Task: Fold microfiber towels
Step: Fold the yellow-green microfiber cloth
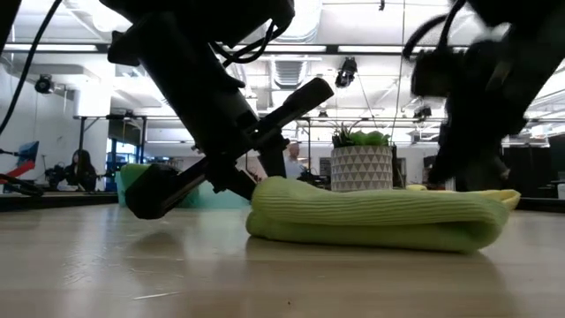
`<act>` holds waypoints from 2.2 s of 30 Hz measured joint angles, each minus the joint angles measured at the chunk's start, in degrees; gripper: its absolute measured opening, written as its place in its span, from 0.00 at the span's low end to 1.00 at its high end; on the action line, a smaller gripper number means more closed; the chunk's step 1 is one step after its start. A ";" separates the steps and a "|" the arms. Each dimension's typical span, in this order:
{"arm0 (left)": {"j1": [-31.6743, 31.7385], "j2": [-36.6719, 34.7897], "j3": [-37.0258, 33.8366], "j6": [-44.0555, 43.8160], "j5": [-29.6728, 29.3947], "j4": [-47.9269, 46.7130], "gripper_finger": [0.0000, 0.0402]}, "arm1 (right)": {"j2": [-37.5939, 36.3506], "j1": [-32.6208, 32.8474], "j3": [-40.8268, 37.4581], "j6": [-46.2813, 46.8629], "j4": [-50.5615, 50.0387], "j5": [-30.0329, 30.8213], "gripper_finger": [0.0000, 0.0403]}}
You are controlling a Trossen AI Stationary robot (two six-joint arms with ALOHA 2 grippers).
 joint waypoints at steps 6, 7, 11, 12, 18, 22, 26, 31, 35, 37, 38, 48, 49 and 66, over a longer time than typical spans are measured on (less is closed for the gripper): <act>0.18 -0.43 -0.13 1.23 -3.73 0.31 0.00 | -5.49 7.28 0.00 -4.94 8.99 0.15 0.14; 0.28 -0.47 -0.13 2.80 -3.87 0.38 0.00 | -5.65 8.36 -0.02 -4.83 11.03 0.23 0.14; 0.80 -1.42 0.03 13.23 -4.53 1.02 0.00 | -5.02 10.56 -0.02 0.34 16.02 0.13 0.15; 0.95 -1.80 0.07 16.41 -4.56 1.11 0.01 | -4.63 10.77 -0.02 1.78 16.46 0.15 0.15; 2.15 -3.14 0.01 30.58 -5.34 0.92 0.15 | -3.40 11.52 -0.09 6.30 16.73 0.13 0.21; 3.32 -3.57 -0.06 33.05 -5.06 -0.30 0.27 | -3.52 12.15 -0.11 6.94 17.92 0.20 0.24; 4.80 -3.99 -0.04 34.12 -3.15 -3.05 0.36 | -3.65 13.24 -0.11 7.96 20.60 0.18 0.25; 6.41 -5.05 -0.04 47.32 -0.41 -7.62 0.39 | -3.34 14.26 -0.11 8.59 23.40 0.73 0.25; 7.61 -6.92 -0.04 66.20 -1.06 -11.99 0.39 | -3.32 14.33 -0.11 11.55 25.14 3.95 0.26; 8.26 -8.06 -0.04 73.20 -2.05 -13.90 0.39 | -3.32 14.30 -0.11 12.19 26.86 6.18 0.26; 8.63 -8.65 -0.04 75.37 -2.39 -14.51 0.39 | -3.32 14.28 0.09 12.07 27.56 7.00 0.26; 7.52 -12.14 -5.14 112.58 11.31 -8.78 0.31 | 5.80 14.30 16.39 7.35 16.26 16.59 0.24; 7.46 -12.14 -6.29 114.89 12.70 -6.32 0.29 | 7.23 14.30 18.42 8.17 14.48 17.53 0.24; 9.01 -6.52 -14.31 108.62 19.18 17.09 0.16 | 22.02 17.44 40.79 20.45 -2.18 23.22 0.17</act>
